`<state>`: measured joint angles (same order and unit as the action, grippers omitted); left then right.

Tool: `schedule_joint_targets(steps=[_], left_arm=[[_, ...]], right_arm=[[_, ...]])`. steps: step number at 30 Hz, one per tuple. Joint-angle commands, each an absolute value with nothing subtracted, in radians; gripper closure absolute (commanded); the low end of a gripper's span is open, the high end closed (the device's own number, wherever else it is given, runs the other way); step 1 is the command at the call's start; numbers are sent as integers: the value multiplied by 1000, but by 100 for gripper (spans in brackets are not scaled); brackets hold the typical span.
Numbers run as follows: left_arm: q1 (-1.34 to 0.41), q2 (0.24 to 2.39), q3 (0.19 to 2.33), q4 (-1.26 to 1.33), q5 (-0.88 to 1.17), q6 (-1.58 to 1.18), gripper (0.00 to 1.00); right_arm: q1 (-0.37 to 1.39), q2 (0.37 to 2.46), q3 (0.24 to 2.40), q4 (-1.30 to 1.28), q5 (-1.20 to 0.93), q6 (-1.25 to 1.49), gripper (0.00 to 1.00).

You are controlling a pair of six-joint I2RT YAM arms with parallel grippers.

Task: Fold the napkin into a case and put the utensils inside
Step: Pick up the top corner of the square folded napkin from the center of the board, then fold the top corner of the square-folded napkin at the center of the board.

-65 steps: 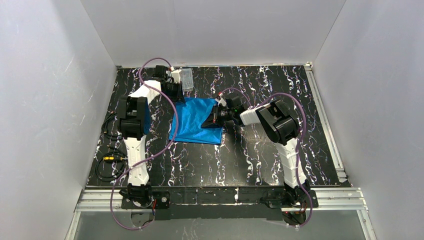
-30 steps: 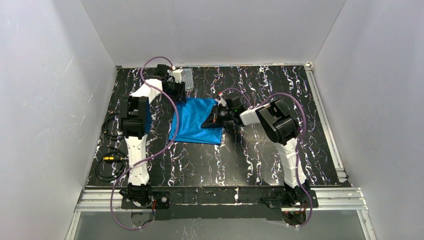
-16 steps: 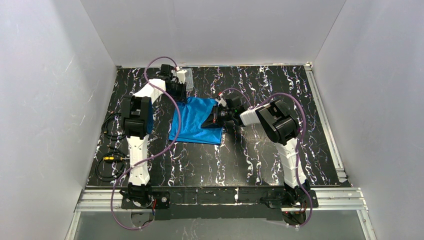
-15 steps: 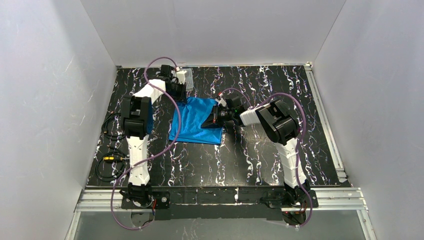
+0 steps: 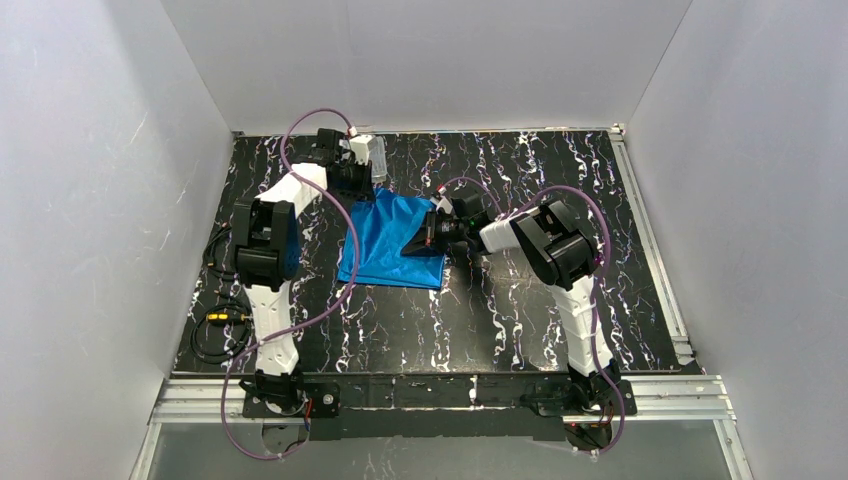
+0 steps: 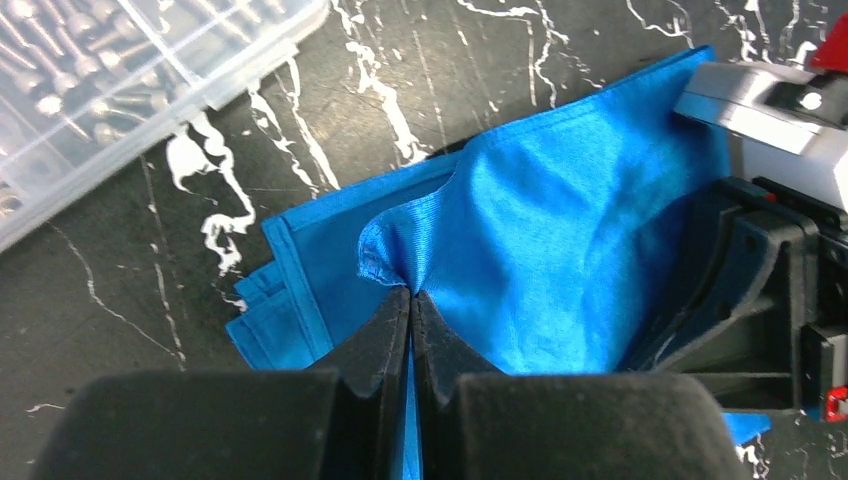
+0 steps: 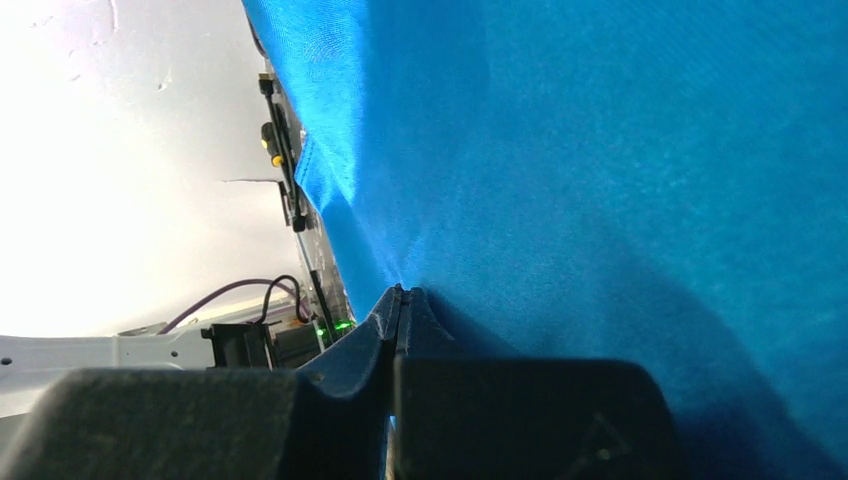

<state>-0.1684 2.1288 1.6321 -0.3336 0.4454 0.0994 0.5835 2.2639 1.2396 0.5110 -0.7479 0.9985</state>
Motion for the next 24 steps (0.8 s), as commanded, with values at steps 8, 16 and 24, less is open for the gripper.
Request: schedule_joint_targets(steps=[8,16,24], left_arm=[[-253,1890,1473,-324,546,70,100],[-295,1787,1347,-292,559,35,100],[-327,1766,1254,-277,601,6,100]], right_arm=[[553,2184,1227,774,-816,1171,88],[499,2011,1163,657,-786,1146,63],[468,1826,1092,210,-636,911,51]])
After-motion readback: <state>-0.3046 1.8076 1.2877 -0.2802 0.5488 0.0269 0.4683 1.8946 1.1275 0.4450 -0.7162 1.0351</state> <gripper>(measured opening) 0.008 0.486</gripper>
